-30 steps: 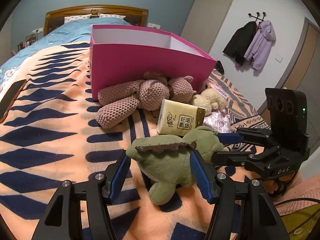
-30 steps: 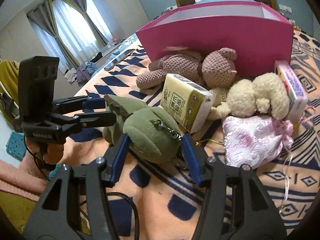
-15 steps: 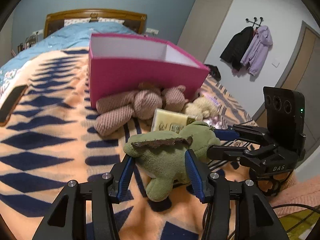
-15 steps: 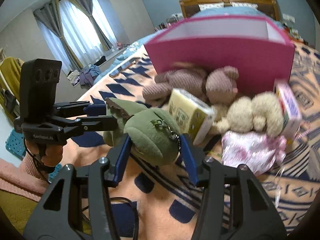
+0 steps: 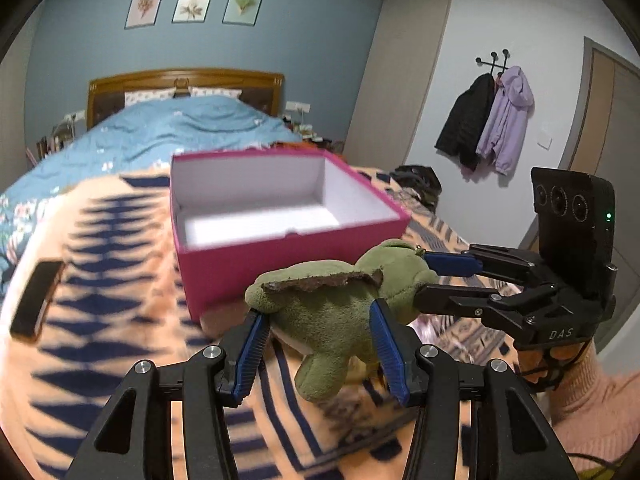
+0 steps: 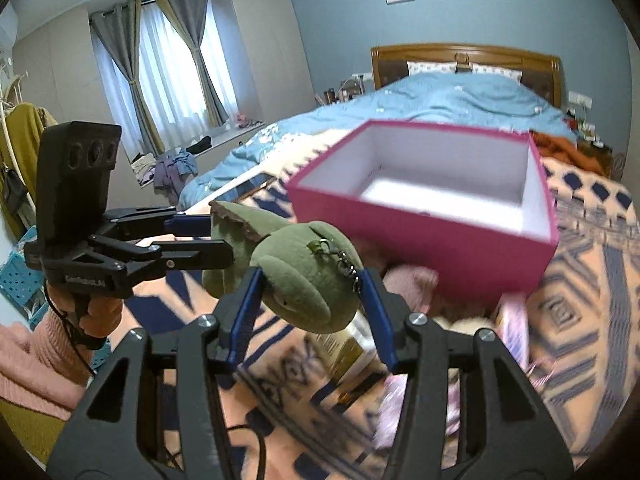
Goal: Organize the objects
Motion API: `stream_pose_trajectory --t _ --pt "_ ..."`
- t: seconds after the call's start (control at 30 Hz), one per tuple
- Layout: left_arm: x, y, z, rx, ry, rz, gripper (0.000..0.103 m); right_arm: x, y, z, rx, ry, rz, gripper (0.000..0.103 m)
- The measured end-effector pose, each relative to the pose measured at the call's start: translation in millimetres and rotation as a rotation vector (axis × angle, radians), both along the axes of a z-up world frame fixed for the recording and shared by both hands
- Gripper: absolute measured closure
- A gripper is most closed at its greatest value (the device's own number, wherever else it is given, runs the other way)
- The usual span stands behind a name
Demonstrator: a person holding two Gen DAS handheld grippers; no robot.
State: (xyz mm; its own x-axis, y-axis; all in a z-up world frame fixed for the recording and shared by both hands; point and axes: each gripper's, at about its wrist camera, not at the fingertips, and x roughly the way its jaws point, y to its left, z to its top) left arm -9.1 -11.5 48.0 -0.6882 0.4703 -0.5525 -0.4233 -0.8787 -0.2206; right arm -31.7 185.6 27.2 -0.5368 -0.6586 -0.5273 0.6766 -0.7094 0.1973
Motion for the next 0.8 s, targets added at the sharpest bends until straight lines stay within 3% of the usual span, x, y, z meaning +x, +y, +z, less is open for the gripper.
stream_pose_trajectory --t 0.17,0.23,0.33,0.43,0.57,0.67,0.8 --pt "-25 5 18 -0.009 0.044 0.005 0.052 -22 0 22 -0.015 0.051 -0.006 0.051" --pt "-33 8 23 0.007 0.045 -0.018 0.052 -31 -2 29 -0.026 0.060 0.013 0.062" --pt "-42 16 29 -0.013 0.072 -0.014 0.054 -43 -7 34 -0.029 0.060 0.043 0.064" --pt "-52 21 19 -0.060 0.054 0.006 0.056 -59 -15 24 0.016 0.035 0.006 0.064" --pt "-50 16 -4 -0.078 0.002 0.025 0.056 -62 -1 -7 -0.026 -0.076 -0.027 0.064" --pt "-41 6 -17 -0.052 -0.024 0.035 0.055 -52 3 -24 -0.041 -0.129 -0.019 0.063" --pt "-30 -10 -33 -0.007 -0.070 0.068 0.054 -25 1 -45 -0.041 -0.177 0.018 0.049"
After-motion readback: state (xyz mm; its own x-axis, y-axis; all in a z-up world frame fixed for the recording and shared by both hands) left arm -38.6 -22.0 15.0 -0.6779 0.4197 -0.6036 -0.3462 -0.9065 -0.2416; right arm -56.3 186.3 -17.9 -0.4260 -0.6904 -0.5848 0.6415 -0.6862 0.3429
